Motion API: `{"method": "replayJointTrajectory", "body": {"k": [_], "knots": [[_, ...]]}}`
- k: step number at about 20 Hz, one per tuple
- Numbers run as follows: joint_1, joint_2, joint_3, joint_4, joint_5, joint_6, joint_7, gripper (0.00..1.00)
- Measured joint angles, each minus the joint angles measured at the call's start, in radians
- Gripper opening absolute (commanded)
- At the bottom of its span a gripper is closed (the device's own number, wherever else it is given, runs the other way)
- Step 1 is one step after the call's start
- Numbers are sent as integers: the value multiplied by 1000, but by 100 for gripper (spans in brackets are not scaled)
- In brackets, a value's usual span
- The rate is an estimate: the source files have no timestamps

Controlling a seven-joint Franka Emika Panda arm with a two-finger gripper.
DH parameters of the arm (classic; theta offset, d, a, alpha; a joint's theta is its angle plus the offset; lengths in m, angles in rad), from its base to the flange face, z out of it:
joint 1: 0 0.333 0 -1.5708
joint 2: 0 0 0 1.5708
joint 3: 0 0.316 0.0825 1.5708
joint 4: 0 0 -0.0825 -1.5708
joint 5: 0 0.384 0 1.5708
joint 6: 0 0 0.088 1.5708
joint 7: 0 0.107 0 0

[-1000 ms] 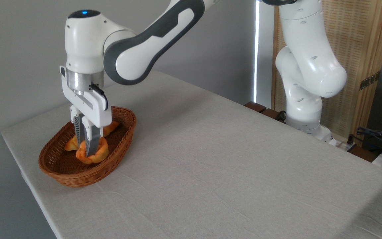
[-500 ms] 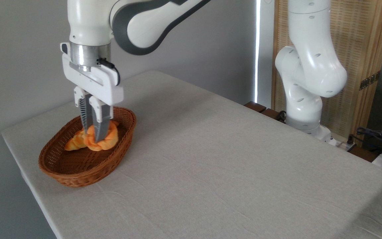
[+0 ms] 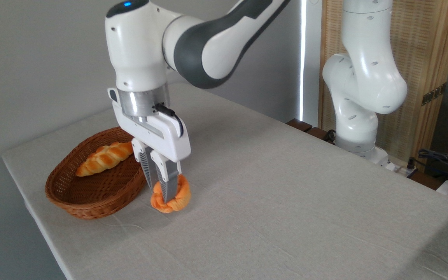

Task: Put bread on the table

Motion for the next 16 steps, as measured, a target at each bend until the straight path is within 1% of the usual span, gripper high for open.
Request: {"method": "replayJointTrajectory", "body": {"k": [2,16], "knots": [[0,0,2,-6,0,1,8,100],[-4,6,2,-15,0,1,8,100]]}}
